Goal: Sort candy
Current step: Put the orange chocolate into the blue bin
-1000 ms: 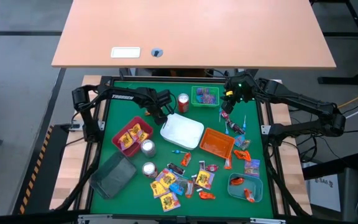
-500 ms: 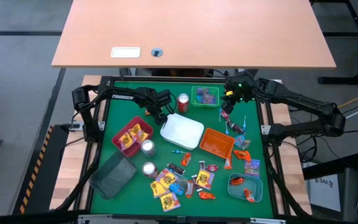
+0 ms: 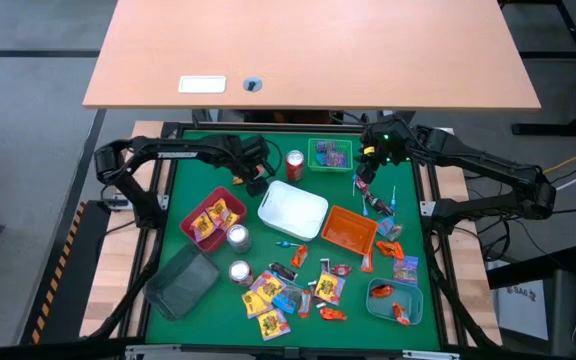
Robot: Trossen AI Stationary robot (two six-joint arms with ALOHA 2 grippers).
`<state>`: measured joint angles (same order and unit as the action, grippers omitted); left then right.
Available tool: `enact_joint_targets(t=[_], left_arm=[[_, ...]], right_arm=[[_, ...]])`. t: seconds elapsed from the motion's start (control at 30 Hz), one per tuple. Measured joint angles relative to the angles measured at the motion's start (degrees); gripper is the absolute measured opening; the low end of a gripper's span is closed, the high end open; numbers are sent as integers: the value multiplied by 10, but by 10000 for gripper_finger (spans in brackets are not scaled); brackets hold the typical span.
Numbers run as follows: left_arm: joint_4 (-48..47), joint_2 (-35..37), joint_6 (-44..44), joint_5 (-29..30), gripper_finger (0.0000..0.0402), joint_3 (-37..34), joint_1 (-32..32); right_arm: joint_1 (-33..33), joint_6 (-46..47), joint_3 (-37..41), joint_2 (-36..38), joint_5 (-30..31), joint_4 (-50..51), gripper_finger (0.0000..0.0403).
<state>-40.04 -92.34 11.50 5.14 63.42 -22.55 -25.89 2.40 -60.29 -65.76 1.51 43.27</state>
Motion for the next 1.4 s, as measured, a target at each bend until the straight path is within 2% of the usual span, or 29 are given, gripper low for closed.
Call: enact_joint_targets(t=[0.13,0.37,0.53,0.73,0.97,1.23,1.4], left_arm=[[4,29,0,-60,0,0,1],[75,58,-1,-137,0,0,26],[150,59,-1,-168,0,0,51],[235,59,-1,-171,0,0,79],[316,59,-1,-169,0,0,104],[327,59,-2,-168,0,0,128],[337,59,-2,-168,0,0,142]], right_arm=[[0,-20,0,0,-39,-15,136],[0,-62,0,0,-164,-118,136],[0,-74,0,0,-229,-178,136],[7,-86,0,-4,-266,-206,136],[82,-146,0,-37,-262,-239,136],[162,-218,0,-68,-146,-287,136],[186,-240,0,-88,-134,-286,136]])
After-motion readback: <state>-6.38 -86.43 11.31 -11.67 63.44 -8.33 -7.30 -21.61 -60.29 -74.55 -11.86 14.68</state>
